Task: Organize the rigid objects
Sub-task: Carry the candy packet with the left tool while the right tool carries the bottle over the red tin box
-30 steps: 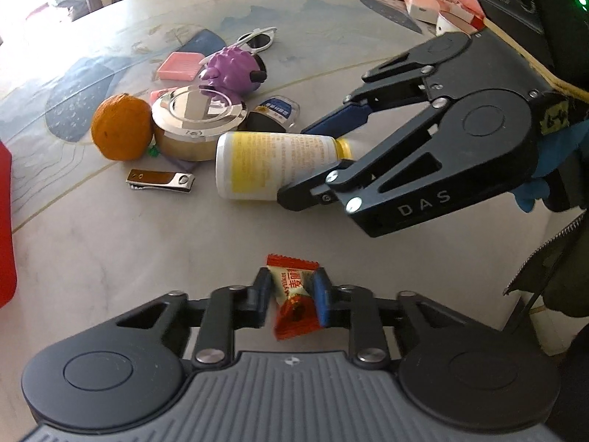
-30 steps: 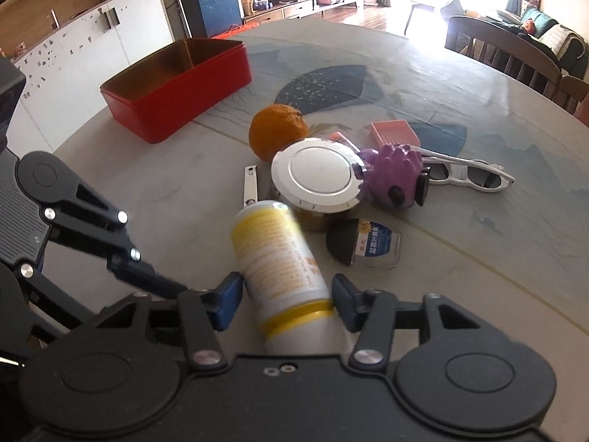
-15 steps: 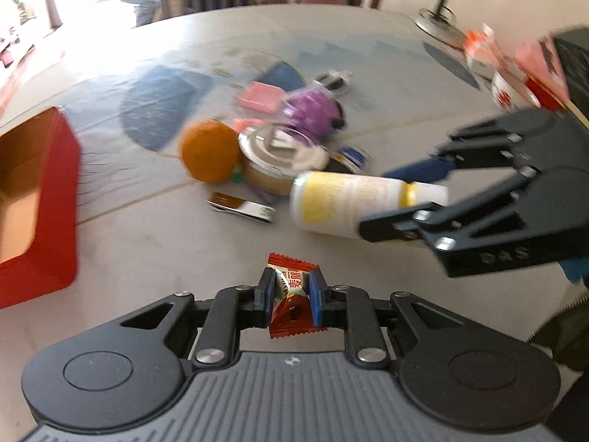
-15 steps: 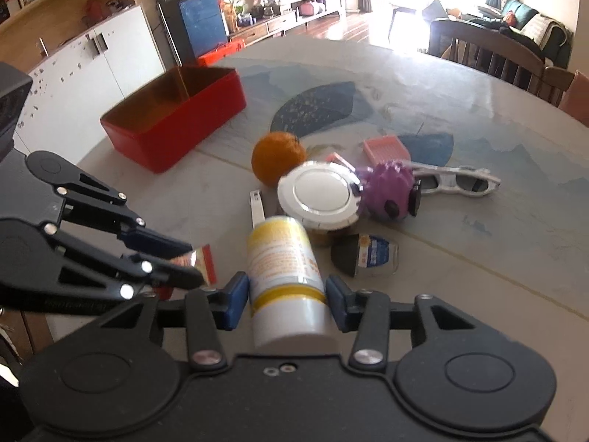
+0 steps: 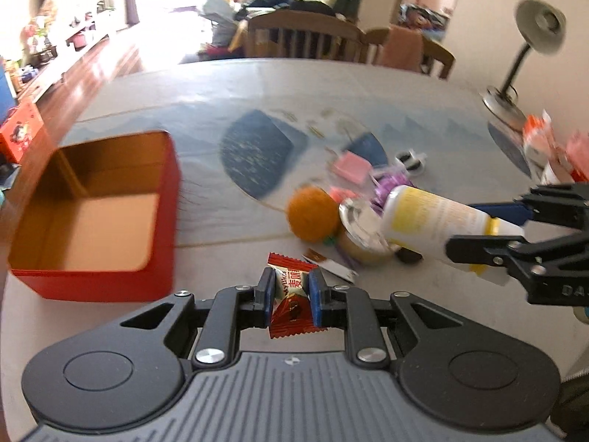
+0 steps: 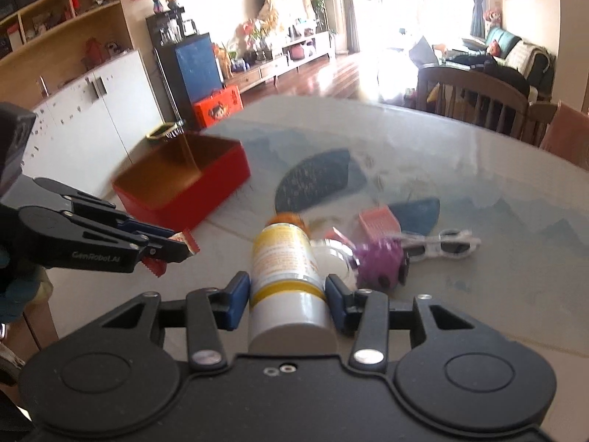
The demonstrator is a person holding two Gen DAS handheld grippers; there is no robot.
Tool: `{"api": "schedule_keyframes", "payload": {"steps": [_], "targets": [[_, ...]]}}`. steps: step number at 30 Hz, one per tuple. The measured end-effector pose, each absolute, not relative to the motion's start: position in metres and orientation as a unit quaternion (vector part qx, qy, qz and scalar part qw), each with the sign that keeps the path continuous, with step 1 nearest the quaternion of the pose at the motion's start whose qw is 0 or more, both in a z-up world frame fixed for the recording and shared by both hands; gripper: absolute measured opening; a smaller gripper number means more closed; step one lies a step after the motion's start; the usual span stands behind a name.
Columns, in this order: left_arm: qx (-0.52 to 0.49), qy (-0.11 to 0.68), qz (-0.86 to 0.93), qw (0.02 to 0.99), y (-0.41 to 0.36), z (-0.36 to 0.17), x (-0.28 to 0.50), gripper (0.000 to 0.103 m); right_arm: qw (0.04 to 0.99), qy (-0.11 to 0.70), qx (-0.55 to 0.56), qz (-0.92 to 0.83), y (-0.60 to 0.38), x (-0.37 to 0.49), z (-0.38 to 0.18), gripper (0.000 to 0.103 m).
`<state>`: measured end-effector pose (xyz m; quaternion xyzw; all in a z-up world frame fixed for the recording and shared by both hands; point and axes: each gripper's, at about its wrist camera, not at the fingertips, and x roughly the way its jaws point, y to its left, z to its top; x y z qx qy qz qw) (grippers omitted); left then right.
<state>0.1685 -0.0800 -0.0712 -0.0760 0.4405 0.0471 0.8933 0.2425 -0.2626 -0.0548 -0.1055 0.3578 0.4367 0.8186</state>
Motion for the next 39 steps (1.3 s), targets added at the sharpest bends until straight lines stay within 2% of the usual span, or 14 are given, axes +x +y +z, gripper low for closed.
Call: {"api": "schedule_keyframes", "payload": {"steps": [8, 18, 26, 39], "targets": [[-0.098, 0.412, 0.080, 0.902, -0.038, -0.049, 0.162, 0.019, 0.821, 0.339, -0.108, 0.446, -0.227, 0.241, -0.031, 0.045], [-0.127, 0.401, 0.091, 0.903, 0.040, -0.049, 0.161, 0.019, 0.826, 0.335, -0.110, 0.439, -0.151, 0.227, -0.022, 0.045], [-0.129, 0.405, 0.088, 0.901, 0.107, -0.054, 0.178, 0.019, 0.832, 0.350, -0.112, 0.416, -0.080, 0.225, -0.033, 0.045], [-0.098, 0.433, 0.068, 0.893, 0.165, -0.083, 0.227, 0.019, 0.837, 0.365, -0.177, 0.367, 0.015, 0.237, -0.067, 0.045]]}}
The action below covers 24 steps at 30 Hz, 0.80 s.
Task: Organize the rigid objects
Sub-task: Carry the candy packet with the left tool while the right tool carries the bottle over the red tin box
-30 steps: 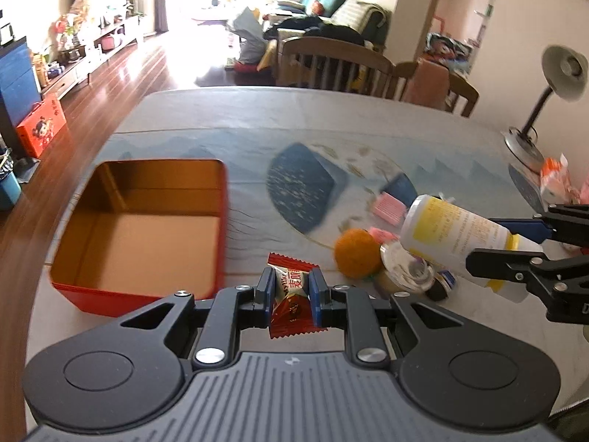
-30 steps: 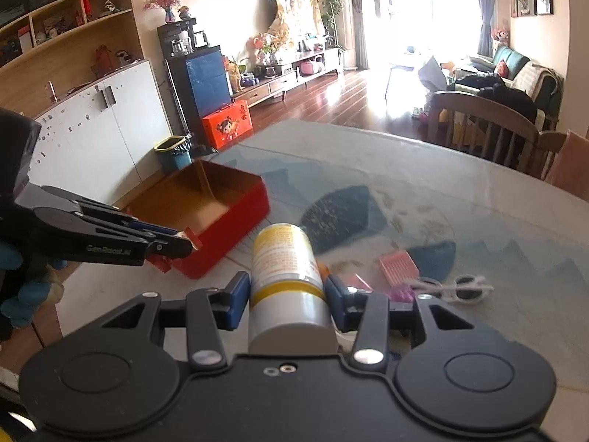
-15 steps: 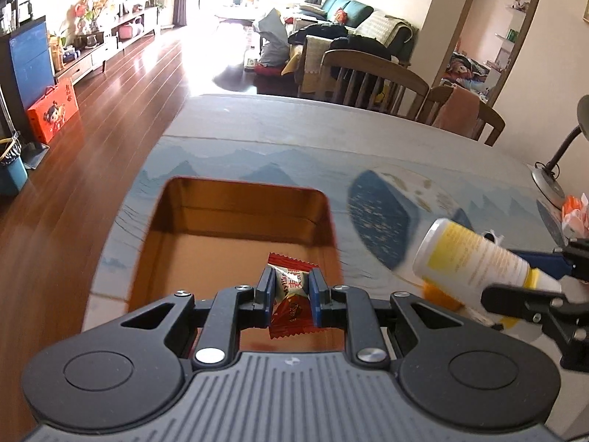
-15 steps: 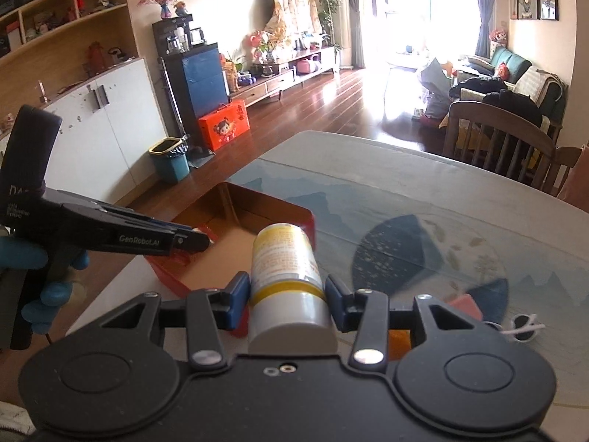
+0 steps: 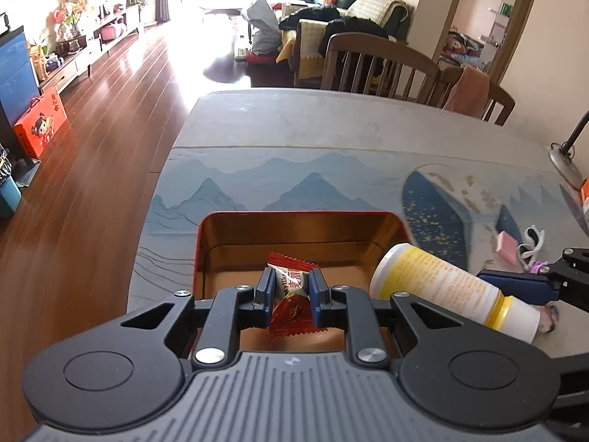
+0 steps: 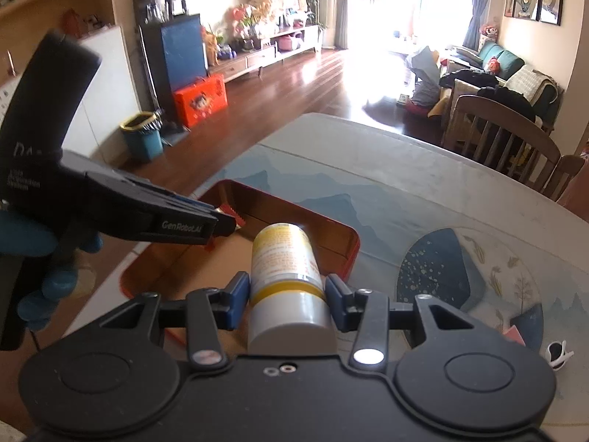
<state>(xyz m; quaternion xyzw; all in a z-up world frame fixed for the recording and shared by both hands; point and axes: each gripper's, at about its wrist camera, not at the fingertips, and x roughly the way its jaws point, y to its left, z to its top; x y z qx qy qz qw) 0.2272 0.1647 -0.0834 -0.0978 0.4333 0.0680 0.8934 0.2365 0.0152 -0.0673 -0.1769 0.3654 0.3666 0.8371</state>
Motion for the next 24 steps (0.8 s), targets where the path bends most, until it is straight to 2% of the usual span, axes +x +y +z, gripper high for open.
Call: {"api": "schedule_keyframes", "payload": {"steps": [24], "targets": [[-0.079, 0.486, 0.038, 0.869, 0.190, -0.125, 0.276, 0.019, 0.799, 0.402, -0.254, 0.368, 0.082, 0.233, -0.118, 0.044]]}}
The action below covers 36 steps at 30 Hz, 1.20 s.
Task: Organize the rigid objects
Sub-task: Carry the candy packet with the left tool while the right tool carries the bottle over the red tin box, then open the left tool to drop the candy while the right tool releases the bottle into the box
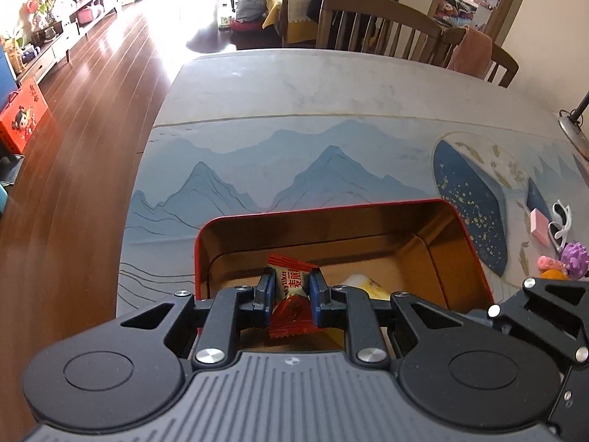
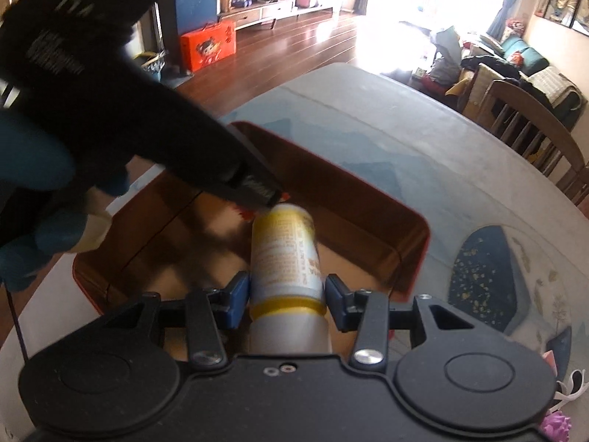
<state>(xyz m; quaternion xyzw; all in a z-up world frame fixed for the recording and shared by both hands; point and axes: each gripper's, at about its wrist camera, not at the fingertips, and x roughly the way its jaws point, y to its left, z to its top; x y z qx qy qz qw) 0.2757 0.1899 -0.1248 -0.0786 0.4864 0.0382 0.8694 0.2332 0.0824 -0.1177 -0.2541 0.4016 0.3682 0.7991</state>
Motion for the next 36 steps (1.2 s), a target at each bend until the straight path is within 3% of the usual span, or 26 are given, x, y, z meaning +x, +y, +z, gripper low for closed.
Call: {"api": "schedule_keyframes", "payload": {"steps": [6, 23, 27, 34, 36], "targets": [[-0.078, 0.501, 0.034, 0.861, 0.190, -0.134, 0.279, 0.019, 0.798, 0.406, -0.249, 0.369, 0.083, 0.234, -0.114, 0.042], [-0.090, 0.503, 0.032, 0.859, 0.188, -0.129, 0.265, 0.019, 0.815, 0.411, -0.183, 0.366, 0.056, 0.232, -0.086, 0.051], [-0.085, 0.490, 0.020, 0.868, 0.183, -0.118, 0.255, 0.023, 0.822, 0.409, -0.159, 0.363, 0.044, 0.229, -0.078, 0.063], [-0.080, 0.464, 0.015, 0.882, 0.170, -0.095, 0.236, 0.029, 0.836, 0.398, -0.124, 0.355, 0.017, 0.222, -0.060, 0.067], [-0.078, 0.457, 0.014, 0.886, 0.166, -0.088, 0.229, 0.030, 0.841, 0.394, -0.110, 0.353, 0.007, 0.220, -0.054, 0.073]]}}
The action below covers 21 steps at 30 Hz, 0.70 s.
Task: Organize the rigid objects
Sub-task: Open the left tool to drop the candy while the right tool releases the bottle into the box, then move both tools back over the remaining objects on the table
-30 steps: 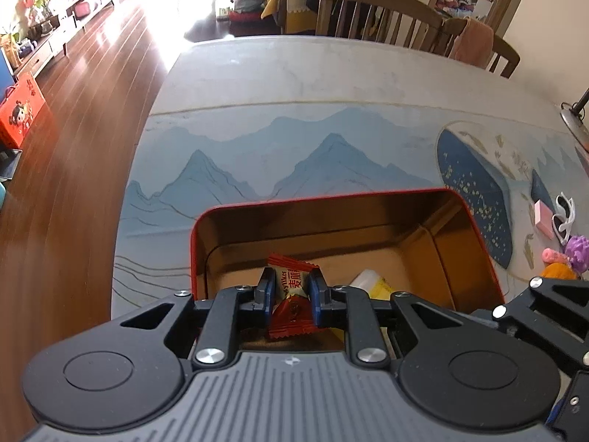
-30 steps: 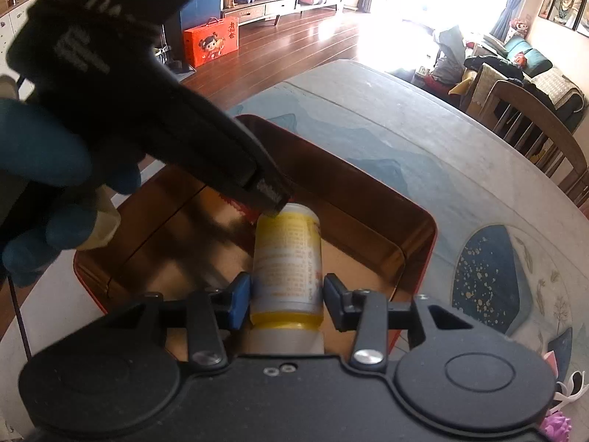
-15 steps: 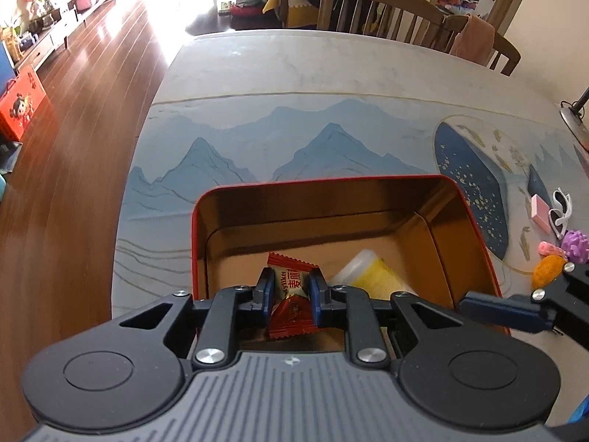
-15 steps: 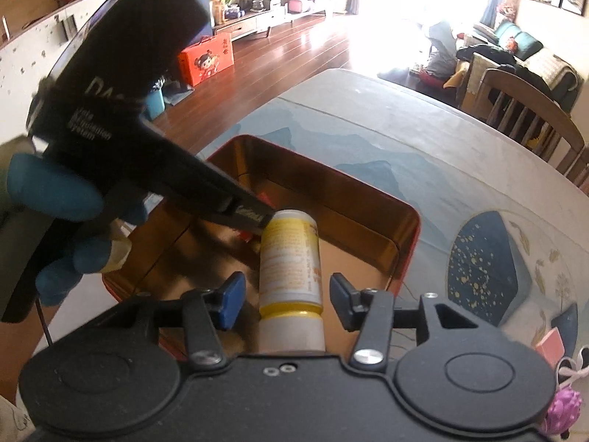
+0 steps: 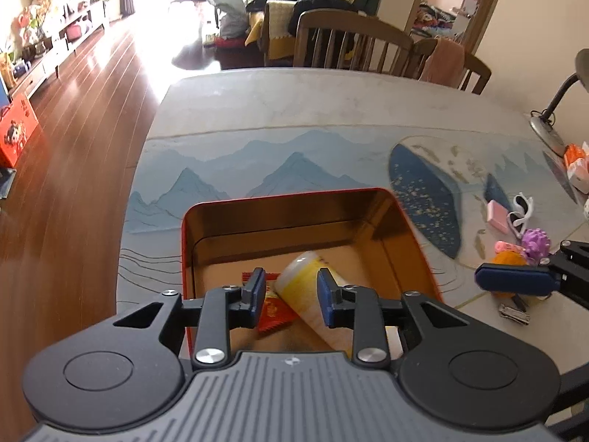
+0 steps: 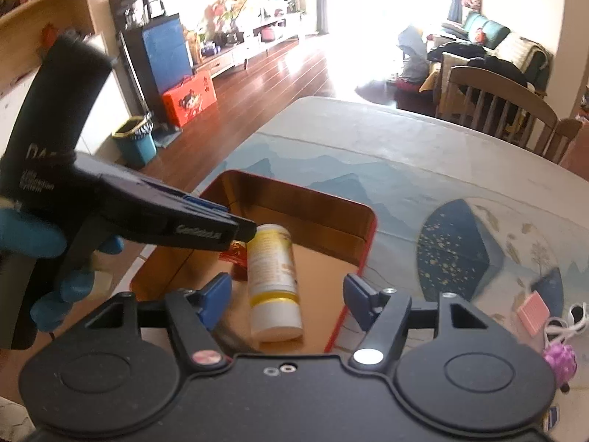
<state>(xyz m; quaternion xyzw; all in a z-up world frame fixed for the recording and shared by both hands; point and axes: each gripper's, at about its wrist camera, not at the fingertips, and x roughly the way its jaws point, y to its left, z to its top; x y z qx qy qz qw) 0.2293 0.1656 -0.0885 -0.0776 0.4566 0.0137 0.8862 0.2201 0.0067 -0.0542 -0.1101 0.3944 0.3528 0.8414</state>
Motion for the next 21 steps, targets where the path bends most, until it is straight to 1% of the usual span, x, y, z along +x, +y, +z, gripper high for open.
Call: {"api": "schedule_keyframes", "payload": {"steps": [1, 2, 3, 4, 5, 6, 8, 9, 11, 14, 16, 19, 21], "targets": [[-0.077, 0.454, 0.013, 0.888, 0.164, -0.086, 0.227, 0.031, 0.845, 0.390, -0.102, 0.350, 0.000, 0.219, -0.051, 0.077], [-0.077, 0.449, 0.011, 0.890, 0.162, -0.082, 0.223, 0.036, 0.848, 0.389, -0.094, 0.347, -0.005, 0.218, -0.048, 0.077], [-0.076, 0.445, 0.010, 0.892, 0.160, -0.079, 0.220, 0.049, 0.851, 0.387, -0.088, 0.344, -0.010, 0.217, -0.046, 0.077], [-0.075, 0.440, 0.010, 0.895, 0.158, -0.076, 0.217, 0.056, 0.854, 0.384, -0.081, 0.340, -0.016, 0.217, -0.043, 0.078], [-0.071, 0.430, 0.009, 0.900, 0.155, -0.072, 0.213, 0.066, 0.858, 0.382, -0.077, 0.335, -0.021, 0.217, -0.042, 0.078], [-0.069, 0.424, 0.008, 0.903, 0.153, -0.068, 0.210, 0.068, 0.861, 0.381, -0.073, 0.330, -0.026, 0.217, -0.040, 0.078], [-0.067, 0.419, 0.003, 0.906, 0.147, -0.063, 0.206, 0.068, 0.866, 0.376, -0.065, 0.322, -0.036, 0.216, -0.037, 0.080], [-0.068, 0.417, 0.001, 0.906, 0.145, -0.062, 0.205, 0.068, 0.869, 0.374, -0.062, 0.318, -0.041, 0.215, -0.036, 0.083], [-0.069, 0.413, -0.004, 0.908, 0.139, -0.057, 0.201, 0.069, 0.873, 0.370, -0.054, 0.313, -0.052, 0.214, -0.034, 0.085], [-0.067, 0.408, -0.011, 0.911, 0.129, -0.053, 0.196, 0.076, 0.880, 0.362, -0.046, 0.306, -0.069, 0.210, -0.030, 0.091], [-0.066, 0.404, -0.015, 0.912, 0.122, -0.050, 0.193, 0.077, 0.884, 0.354, -0.042, 0.302, -0.083, 0.208, -0.027, 0.096], [-0.069, 0.399, -0.019, 0.914, 0.113, -0.046, 0.191, 0.080, 0.890, 0.345, -0.037, 0.294, -0.105, 0.207, -0.024, 0.101], [-0.072, 0.395, -0.021, 0.915, 0.105, -0.044, 0.190, 0.081, 0.893, 0.343, -0.037, 0.287, -0.120, 0.208, -0.025, 0.102]]}}
